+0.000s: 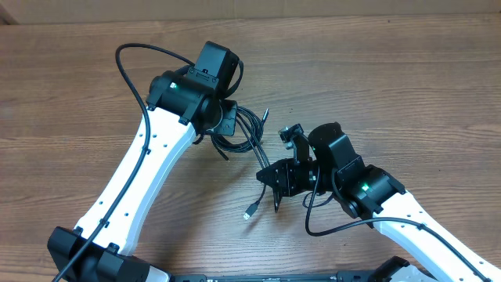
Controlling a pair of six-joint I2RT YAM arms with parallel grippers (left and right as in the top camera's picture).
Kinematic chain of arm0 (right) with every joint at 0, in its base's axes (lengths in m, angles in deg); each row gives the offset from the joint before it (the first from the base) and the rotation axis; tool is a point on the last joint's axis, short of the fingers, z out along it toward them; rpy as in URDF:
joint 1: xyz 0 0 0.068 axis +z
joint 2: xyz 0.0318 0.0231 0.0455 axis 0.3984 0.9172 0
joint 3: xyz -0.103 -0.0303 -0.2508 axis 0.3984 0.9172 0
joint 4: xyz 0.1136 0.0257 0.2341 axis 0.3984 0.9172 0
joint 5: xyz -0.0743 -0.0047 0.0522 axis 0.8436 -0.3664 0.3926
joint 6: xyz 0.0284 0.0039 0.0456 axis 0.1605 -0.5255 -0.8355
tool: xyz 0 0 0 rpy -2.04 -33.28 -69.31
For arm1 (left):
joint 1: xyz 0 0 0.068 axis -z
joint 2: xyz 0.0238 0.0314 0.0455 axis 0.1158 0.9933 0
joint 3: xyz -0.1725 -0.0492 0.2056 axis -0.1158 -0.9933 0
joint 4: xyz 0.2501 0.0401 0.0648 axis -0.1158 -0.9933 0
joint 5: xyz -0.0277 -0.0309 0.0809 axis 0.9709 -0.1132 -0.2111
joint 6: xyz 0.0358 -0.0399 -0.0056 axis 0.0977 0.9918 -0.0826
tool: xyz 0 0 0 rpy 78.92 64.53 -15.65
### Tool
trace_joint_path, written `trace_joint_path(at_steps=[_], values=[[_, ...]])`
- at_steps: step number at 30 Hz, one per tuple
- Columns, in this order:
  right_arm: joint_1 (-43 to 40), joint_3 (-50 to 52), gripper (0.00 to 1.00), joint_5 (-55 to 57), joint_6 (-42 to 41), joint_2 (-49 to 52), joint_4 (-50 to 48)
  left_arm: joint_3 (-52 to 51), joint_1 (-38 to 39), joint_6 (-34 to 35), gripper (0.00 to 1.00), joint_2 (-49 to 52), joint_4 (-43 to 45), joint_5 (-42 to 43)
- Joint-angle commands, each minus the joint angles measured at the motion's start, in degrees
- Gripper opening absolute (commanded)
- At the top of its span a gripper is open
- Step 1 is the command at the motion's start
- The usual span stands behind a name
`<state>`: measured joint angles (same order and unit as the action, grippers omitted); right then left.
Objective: Untangle cables
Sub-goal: 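Grasp a cable strand below the left gripper with the right gripper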
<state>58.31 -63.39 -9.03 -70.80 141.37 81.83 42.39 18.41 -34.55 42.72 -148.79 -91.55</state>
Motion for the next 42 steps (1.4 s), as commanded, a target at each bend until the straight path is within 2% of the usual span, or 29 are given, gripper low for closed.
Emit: trace_joint_path(at_steps=[1,5,13,18,26,30,37,42], values=[[-0.92,-1.81,0.04,-9.66,-5.99,-1.44,-2.4,1.55,0.02,4.55,0.04,-1.2,1.64,-4.24],[-1.75,-1.81,0.04,-14.38,-10.91,-1.75,-9.9,1.44,0.83,4.5,0.04,-1.2,1.95,-1.44],[-1.81,-1.81,0.04,-10.12,-17.88,-1.73,-18.36,1.44,2.25,0.85,0.04,-1.2,2.51,7.04],[-1.81,-1.79,0.04,-1.66,-20.79,-1.73,-18.29,1.44,2.4,-4.07,0.04,-1.2,2.08,15.47],[-2.78,-1.79,0.04,7.45,-25.79,-1.73,-17.86,1.44,2.4,-9.97,0.04,-1.2,1.22,21.49],[-3.91,-1.79,0.04,11.58,-26.08,-1.73,-17.35,1.44,2.4,-11.87,0.04,-1.2,0.72,23.37],[-4.07,-1.75,0.04,17.38,-26.25,-1.62,-14.34,1.44,2.4,-18.36,0.04,-1.2,1.29,34.38],[-4.07,-1.75,0.04,22.08,-26.23,-1.62,-9.14,1.44,2.4,-19.47,0.04,-1.2,1.36,34.07]])
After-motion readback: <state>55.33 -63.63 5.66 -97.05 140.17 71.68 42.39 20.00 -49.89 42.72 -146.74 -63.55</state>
